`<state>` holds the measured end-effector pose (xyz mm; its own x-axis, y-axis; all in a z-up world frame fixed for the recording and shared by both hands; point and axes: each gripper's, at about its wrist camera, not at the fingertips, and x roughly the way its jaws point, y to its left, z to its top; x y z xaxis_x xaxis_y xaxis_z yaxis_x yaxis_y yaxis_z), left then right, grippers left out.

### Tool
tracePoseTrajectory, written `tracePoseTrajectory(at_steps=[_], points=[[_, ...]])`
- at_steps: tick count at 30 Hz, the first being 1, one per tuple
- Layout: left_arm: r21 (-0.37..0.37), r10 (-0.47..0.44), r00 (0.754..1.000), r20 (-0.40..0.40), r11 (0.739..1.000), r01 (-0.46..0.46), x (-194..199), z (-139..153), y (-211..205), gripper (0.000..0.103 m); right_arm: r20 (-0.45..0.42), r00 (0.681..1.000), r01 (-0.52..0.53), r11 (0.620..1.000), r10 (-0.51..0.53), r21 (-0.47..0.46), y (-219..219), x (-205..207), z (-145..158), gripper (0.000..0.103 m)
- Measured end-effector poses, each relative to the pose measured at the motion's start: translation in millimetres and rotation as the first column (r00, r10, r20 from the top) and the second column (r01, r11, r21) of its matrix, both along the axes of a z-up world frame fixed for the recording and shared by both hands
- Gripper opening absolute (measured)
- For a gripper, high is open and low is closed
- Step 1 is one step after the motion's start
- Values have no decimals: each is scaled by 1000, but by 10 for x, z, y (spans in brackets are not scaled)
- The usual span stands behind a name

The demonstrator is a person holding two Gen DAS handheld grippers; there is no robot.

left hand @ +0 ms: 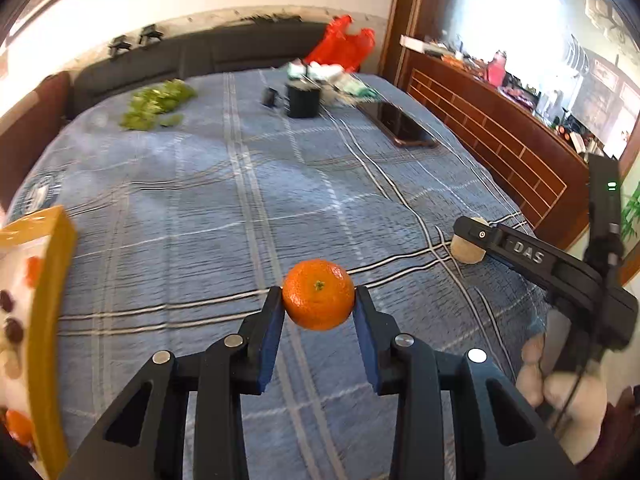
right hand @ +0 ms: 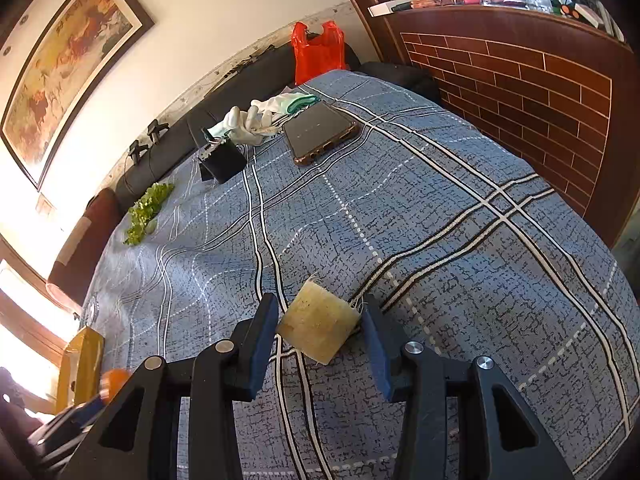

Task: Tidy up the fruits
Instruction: 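Carry the orange and pale cube toward the tray with both grippers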

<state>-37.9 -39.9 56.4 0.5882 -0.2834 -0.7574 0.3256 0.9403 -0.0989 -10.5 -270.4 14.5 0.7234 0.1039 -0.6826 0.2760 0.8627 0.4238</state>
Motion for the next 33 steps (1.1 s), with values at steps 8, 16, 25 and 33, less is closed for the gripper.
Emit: tracePoseTrajectory(at_steps=[8,16,25,33], points=[[-2,136,989,52,991,-136,-333,208,638,34,5,999,34,996,-34,-78,55,-27,43,45],[17,265,961,74,964,-267,-596,276,1196,34,31,1000,5,991,-1,-131,202,-114,199,45],[1,328,941,78,944,-330,-725,290,1449,34,88,983,-153,981,164,-117,664,-491,520,46],[26,327,937,126,943,-333,-861,365,1405,34,98,963,-240,965,251,-109,1031,-601,559,46]])
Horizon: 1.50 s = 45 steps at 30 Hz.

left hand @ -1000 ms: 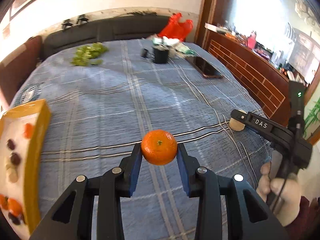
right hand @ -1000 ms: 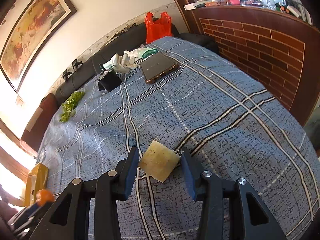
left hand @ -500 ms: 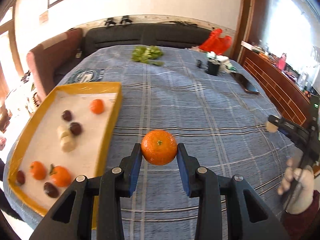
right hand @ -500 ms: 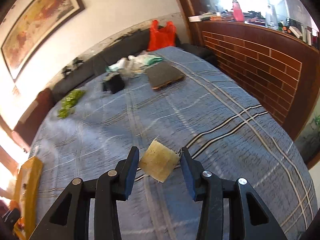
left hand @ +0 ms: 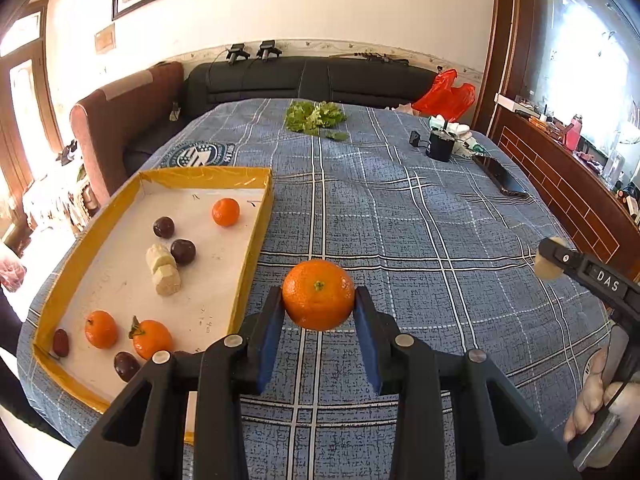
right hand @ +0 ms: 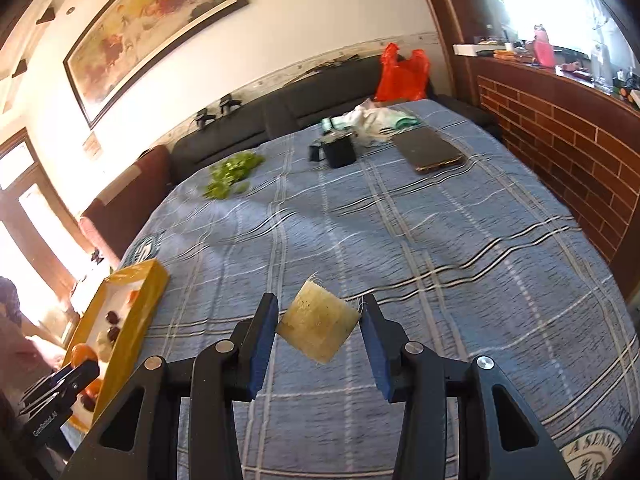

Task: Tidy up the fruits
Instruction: 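Carry the orange and pale cube toward the tray with both grippers, then lower the orange and cube into the tray and open both grippers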

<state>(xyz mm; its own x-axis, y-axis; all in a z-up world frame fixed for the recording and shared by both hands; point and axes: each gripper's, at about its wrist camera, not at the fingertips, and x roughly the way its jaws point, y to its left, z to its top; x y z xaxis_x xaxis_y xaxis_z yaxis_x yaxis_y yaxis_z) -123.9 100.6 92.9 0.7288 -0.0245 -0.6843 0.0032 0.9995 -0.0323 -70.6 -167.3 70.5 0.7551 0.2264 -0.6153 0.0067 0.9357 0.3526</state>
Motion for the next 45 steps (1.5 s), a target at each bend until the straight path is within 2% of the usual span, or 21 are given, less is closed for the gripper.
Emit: tracePoseTrajectory(at_steps=[9,23,36,45], points=[[34,1,1000,18,999,-1,-71,34,-66,34,-32,998,-50,998,50,23,187,-63,-132,46],[48,16,999,48,999,-18,-107,108,-46,34,-38,992,-117,993,118,15,470,-120,-119,46],[58,54,994,98,997,-60,-156,203,131,34,-33,977,-210,978,210,-10,907,-122,-9,46],[60,116,986,123,990,-124,-151,247,435,34,-22,954,-299,954,298,-33,1342,-94,107,46]])
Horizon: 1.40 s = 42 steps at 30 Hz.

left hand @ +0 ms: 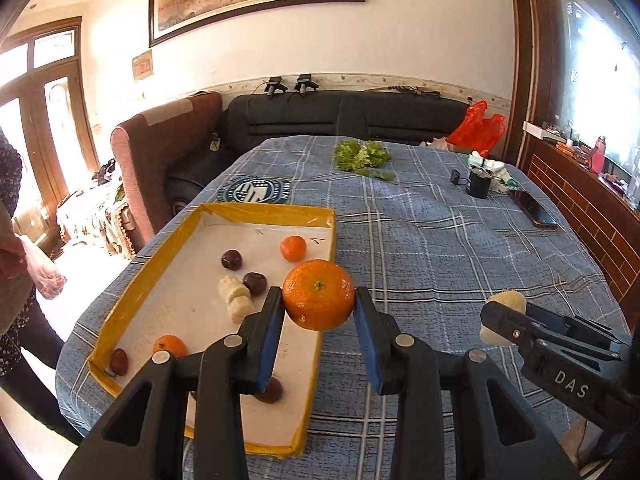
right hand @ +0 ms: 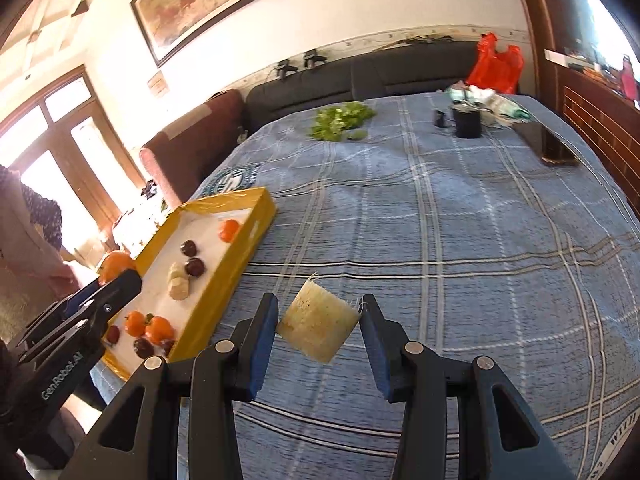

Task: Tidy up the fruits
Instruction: 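Lower the orange and cube into the tray and open both grippers, then withdraw both open grippers back from the tray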

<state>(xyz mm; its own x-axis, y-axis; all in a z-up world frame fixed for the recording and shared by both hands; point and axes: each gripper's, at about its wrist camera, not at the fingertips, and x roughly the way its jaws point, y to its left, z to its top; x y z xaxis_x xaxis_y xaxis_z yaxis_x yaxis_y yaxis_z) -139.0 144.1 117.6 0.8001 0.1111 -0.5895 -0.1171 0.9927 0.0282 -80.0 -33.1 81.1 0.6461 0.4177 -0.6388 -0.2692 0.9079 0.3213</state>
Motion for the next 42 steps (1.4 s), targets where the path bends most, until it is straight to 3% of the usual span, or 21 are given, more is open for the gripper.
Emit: tracePoseTrajectory(at_steps=[8,13,20,26,33,36,42], points=[[-6,81,997,6,997,-81,56,14,433,35,7,993,-116,993,117,-30,549,50,76,46],[-13,184,983,-8,983,-184,182,25,999,35,17,974,-223,974,224,-50,960,107,98,47],[-33,272,957,-100,960,-276,511,-209,1642,35,-27,934,-357,926,357,-121,1689,316,-117,47],[-12,275,947,-164,960,-280,755,-417,1783,35,-82,922,-386,902,378,-195,2047,511,-367,47],[-7,280,935,-219,958,-288,913,-562,1794,36,-125,913,-407,890,388,-207,2150,619,-541,47],[17,291,937,-192,956,-294,889,-507,1752,55,-122,911,-412,887,395,-206,2158,607,-552,48],[26,300,944,-140,954,-299,750,-357,1640,62,-82,913,-409,894,400,-184,2094,523,-435,56]])
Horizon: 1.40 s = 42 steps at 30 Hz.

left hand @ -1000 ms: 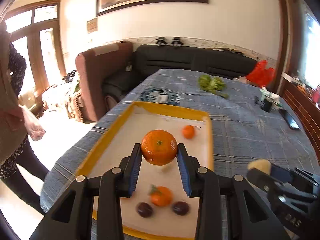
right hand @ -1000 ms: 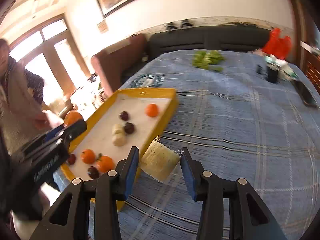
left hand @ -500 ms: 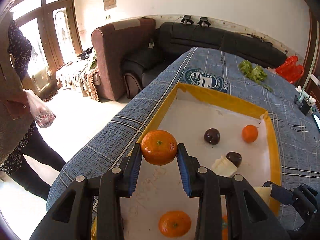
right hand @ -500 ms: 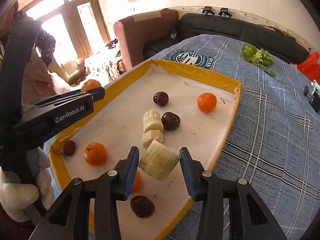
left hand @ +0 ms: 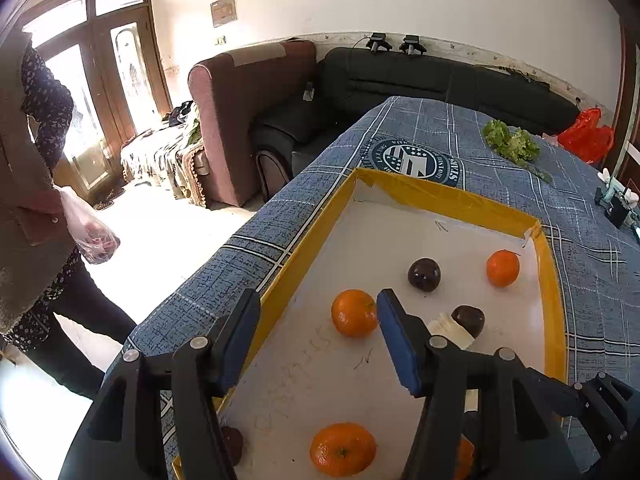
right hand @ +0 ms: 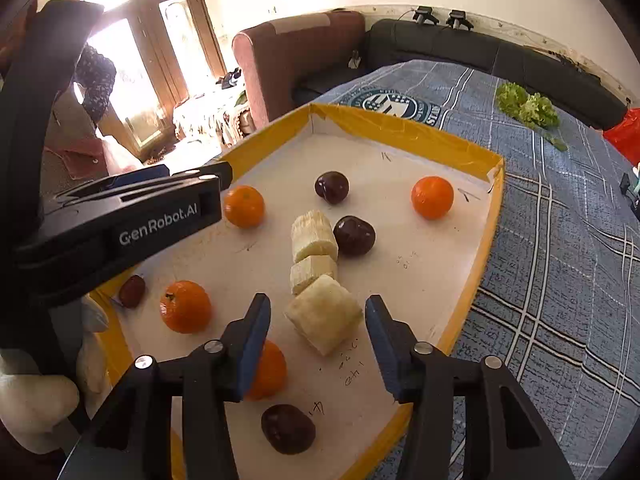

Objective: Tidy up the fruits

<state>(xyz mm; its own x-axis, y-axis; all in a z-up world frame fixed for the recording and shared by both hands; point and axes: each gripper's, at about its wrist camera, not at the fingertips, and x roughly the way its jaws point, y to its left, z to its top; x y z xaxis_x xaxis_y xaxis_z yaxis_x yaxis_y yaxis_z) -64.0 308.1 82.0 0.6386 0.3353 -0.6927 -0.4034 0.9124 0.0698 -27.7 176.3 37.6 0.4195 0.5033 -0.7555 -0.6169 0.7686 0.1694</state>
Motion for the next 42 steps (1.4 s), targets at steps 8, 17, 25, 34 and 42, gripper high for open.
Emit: tracePoseTrajectory(at_steps=[8,17,25,34,42], points=[[51,18,994,106,998,-23,-404,339,-288,80,31,999,39,998,-41,57,-307,-245,187,62],[79,-8,984,177,997,-6,-726,580,-711,84,26,991,126,984,-130,125,-813,-515,280,66],[97,-28,978,205,995,8,-875,654,-1045,88,7,975,217,960,-221,176,-1223,-700,299,69],[129,-58,969,239,991,27,-996,731,-1300,95,9,959,275,943,-282,189,-1414,-749,307,72],[115,-80,971,227,992,55,-1000,671,-1378,95,82,947,291,940,-309,176,-1443,-848,384,79]])
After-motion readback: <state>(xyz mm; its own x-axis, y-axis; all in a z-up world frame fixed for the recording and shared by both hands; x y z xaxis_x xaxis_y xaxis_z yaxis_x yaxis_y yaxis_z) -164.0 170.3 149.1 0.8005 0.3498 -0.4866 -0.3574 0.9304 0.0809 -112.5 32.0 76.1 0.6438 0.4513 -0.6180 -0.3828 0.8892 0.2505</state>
